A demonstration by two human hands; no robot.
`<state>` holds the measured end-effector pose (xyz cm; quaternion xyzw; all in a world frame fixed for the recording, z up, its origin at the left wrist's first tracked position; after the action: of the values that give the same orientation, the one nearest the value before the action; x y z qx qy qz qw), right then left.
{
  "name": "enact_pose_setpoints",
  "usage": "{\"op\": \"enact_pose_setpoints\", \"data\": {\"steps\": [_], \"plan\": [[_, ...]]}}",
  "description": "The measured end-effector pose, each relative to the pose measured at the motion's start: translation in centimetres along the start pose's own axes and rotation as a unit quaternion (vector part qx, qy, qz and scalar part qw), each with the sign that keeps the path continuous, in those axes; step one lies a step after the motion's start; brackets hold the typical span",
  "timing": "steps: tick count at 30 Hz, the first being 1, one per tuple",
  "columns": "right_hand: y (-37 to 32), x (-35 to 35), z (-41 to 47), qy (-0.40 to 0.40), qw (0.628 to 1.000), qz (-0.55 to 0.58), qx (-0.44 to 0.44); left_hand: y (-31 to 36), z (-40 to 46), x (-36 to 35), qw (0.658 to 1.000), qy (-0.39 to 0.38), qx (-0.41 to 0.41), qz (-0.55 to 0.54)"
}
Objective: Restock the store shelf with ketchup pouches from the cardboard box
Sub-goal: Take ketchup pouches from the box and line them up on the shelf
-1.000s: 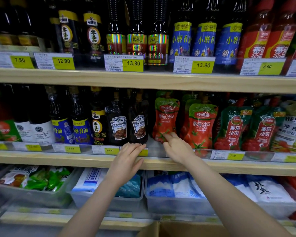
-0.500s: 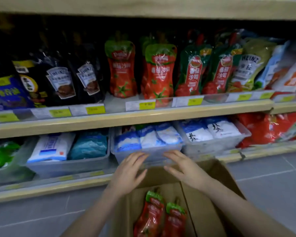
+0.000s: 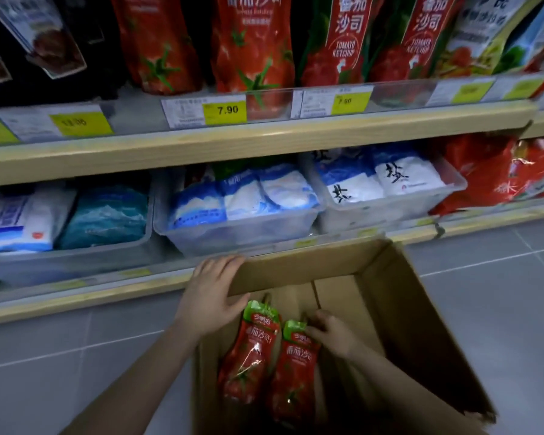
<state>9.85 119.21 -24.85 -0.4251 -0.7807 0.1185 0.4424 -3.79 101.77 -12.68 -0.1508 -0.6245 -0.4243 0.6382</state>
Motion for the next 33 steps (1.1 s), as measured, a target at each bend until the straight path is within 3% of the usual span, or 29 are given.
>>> {"op": "enact_pose_setpoints", "data": {"steps": [6, 17, 28, 33], "plan": [[1.4, -0.1, 1.8, 0.033, 0.983, 0.171, -0.063, -0.4, 0.2, -0.3, 1.0, -0.004, 0.021, -0.017], [0.4, -1.2, 1.1, -0.004, 0.948, 0.308, -0.078, -0.3, 0.0, 0.0, 0.999, 0.001, 0.017, -0.03], [-9.0, 5.4, -3.5, 0.018, 0.949, 0.295, 0.115, -0.2, -0.2, -0.3, 0.997, -0.066, 0.036, -0.025], [-14.4, 11.8, -5.7, 0.065, 0.95, 0.25, 0.176, 0.7, 1.0, 1.0, 0.982, -0.132, 0.087, -0.108]]}}
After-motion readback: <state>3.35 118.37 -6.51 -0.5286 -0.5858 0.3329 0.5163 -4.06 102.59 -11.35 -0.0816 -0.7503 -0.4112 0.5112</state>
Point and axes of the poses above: each hand's wrist, its own z-axis towards the middle knuckle, its own x-axis out of the back of the hand, y = z × x, the point moved 9 cm from there along z, towards the middle knuckle, and after that the axes turned 2 degrees about -z, right-handed, at the moved point
